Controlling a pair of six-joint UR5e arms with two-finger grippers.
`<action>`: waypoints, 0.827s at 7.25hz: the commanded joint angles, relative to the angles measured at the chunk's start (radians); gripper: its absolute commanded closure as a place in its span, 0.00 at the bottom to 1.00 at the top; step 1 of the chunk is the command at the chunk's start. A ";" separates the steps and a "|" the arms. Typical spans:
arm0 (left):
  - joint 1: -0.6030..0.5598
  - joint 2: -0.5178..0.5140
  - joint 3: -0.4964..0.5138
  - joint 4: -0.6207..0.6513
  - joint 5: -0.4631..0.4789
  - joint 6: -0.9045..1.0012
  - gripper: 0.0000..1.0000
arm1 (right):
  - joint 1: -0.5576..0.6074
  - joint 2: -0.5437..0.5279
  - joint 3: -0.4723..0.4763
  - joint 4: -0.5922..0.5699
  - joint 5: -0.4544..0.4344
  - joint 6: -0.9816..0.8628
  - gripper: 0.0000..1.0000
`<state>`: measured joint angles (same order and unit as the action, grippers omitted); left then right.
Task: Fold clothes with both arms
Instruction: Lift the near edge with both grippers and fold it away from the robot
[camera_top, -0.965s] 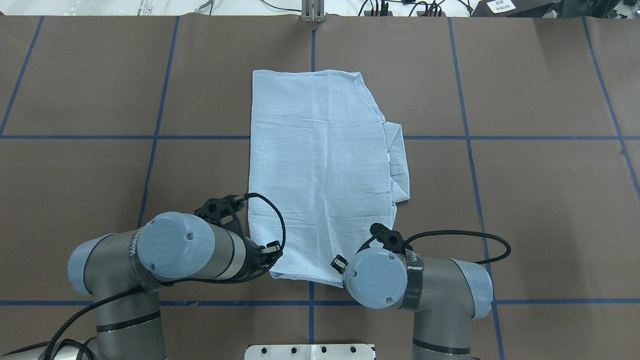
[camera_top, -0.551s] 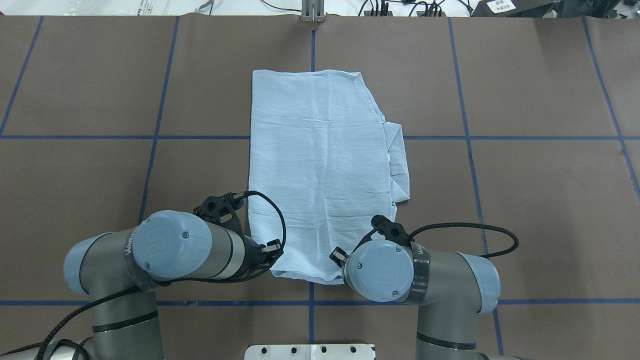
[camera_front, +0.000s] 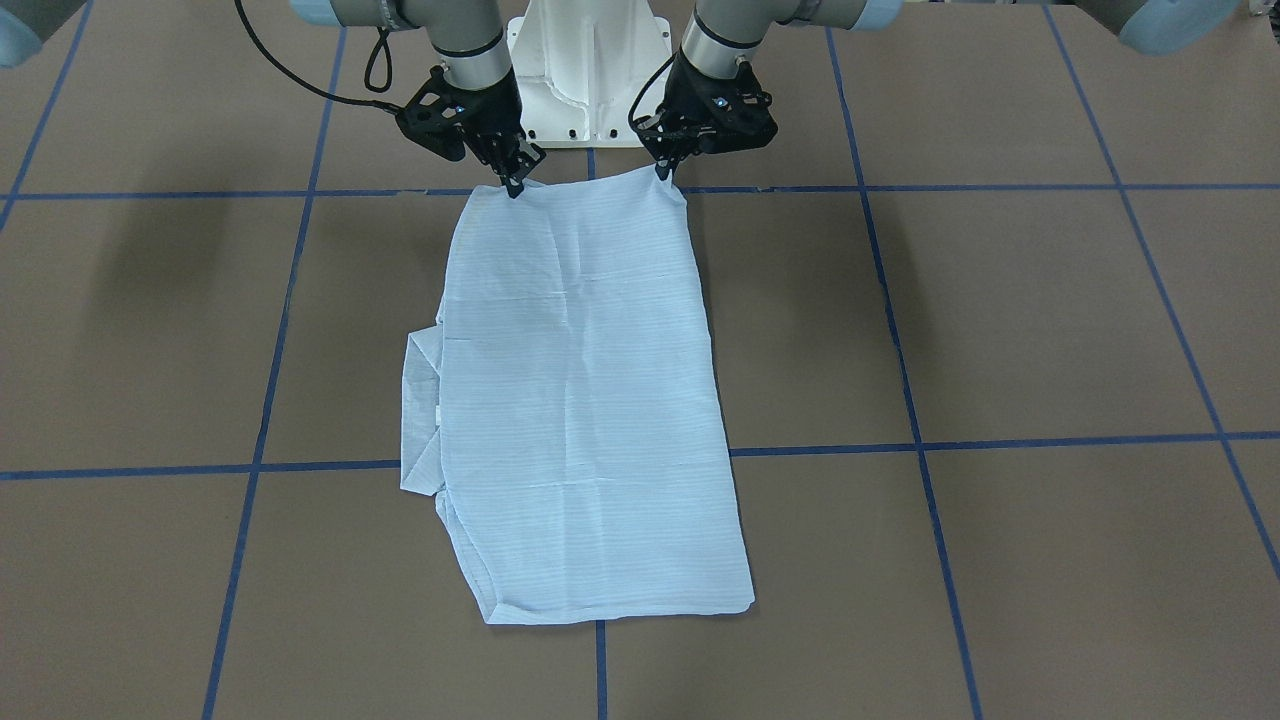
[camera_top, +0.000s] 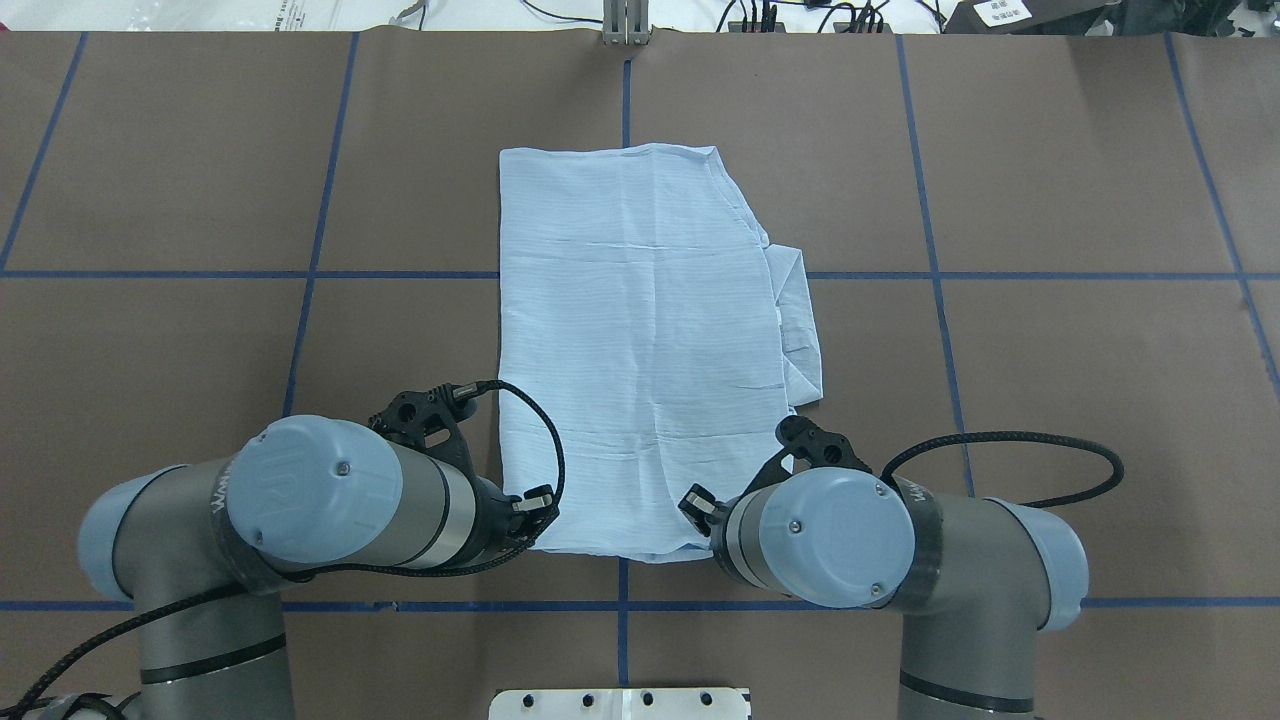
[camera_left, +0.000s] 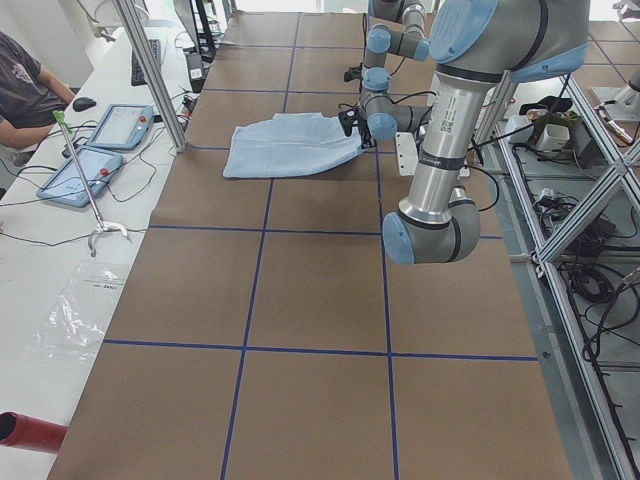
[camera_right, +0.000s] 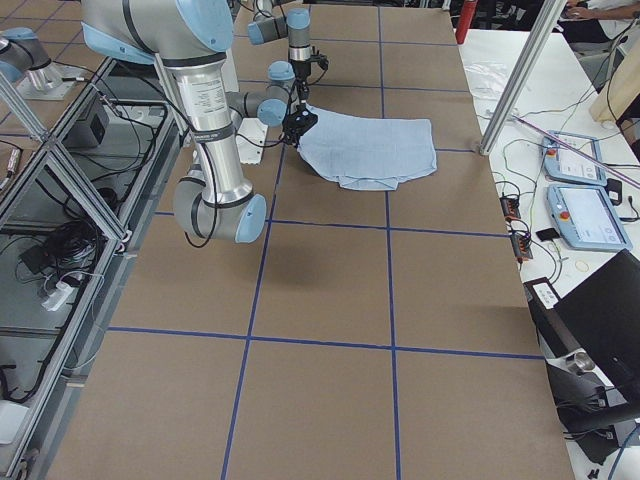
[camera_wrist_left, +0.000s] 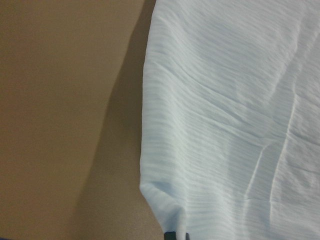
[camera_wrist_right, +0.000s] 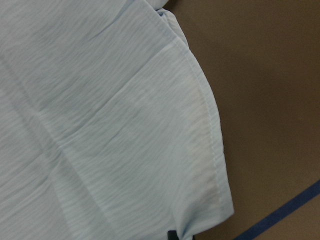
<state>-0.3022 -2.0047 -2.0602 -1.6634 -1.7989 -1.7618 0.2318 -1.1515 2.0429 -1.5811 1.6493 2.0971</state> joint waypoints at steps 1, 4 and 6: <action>0.003 0.003 -0.067 0.066 -0.039 -0.002 1.00 | -0.006 -0.008 0.075 -0.011 0.023 0.001 1.00; 0.018 -0.008 -0.179 0.201 -0.118 -0.004 1.00 | -0.020 -0.037 0.218 -0.013 0.169 0.003 1.00; 0.047 -0.015 -0.237 0.257 -0.132 -0.004 1.00 | -0.014 -0.039 0.263 -0.013 0.234 0.004 1.00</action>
<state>-0.2666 -2.0149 -2.2618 -1.4405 -1.9161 -1.7654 0.2137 -1.1887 2.2793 -1.5937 1.8427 2.1010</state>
